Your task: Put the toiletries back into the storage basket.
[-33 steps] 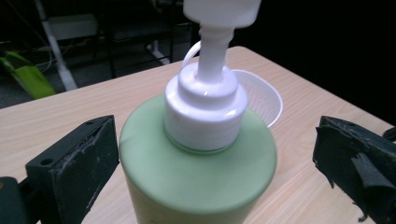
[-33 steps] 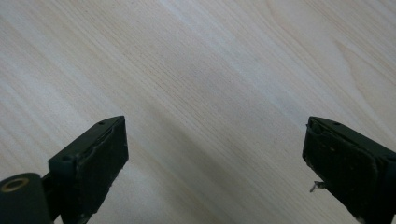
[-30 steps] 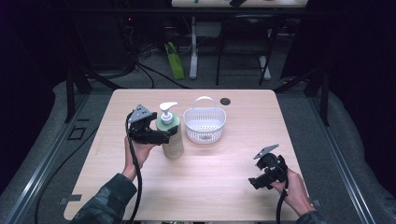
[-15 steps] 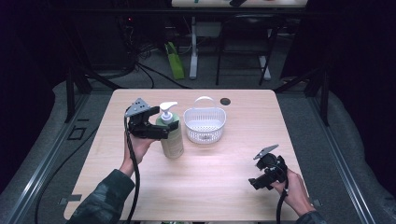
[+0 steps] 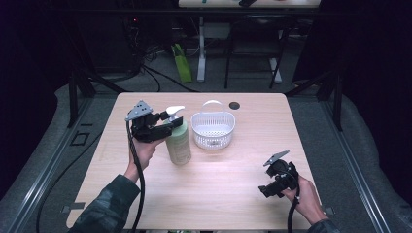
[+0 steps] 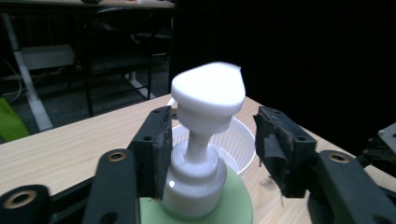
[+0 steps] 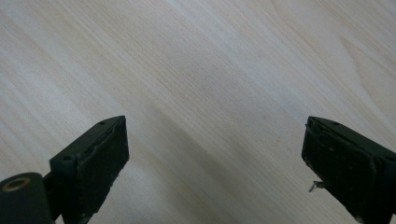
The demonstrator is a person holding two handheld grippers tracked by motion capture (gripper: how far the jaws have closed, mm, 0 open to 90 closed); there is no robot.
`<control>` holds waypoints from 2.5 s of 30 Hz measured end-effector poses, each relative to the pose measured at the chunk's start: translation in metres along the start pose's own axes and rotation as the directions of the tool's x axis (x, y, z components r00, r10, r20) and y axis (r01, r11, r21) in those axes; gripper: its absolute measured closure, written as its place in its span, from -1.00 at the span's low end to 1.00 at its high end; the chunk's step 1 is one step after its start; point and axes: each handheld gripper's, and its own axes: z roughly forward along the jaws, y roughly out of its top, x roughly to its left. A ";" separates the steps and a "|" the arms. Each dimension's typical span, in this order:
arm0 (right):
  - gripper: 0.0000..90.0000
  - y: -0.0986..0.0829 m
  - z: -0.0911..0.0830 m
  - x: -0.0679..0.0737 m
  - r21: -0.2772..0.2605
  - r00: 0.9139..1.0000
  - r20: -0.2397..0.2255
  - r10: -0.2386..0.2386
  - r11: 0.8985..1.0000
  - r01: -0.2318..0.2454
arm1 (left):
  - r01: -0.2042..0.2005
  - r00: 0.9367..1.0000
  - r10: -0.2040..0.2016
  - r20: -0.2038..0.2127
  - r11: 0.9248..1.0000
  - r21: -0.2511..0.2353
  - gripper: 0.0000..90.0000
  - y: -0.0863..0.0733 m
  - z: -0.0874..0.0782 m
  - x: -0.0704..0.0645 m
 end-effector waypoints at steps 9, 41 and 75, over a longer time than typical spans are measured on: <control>-0.85 0.001 -0.001 0.001 -0.004 1.000 0.003 0.003 1.000 -0.003 | 0.004 1.000 -0.004 -0.010 1.000 -0.017 0.40 0.002 0.000 0.003; -0.84 0.001 -0.001 0.001 -0.006 1.000 0.003 0.001 1.000 -0.001 | -0.040 0.999 0.037 -0.033 0.997 -0.070 0.49 0.012 -0.010 0.003; -0.84 0.000 -0.002 0.001 -0.004 1.000 0.013 -0.004 1.000 0.004 | -0.086 0.996 0.084 -0.020 0.994 -0.066 0.49 0.029 -0.012 -0.013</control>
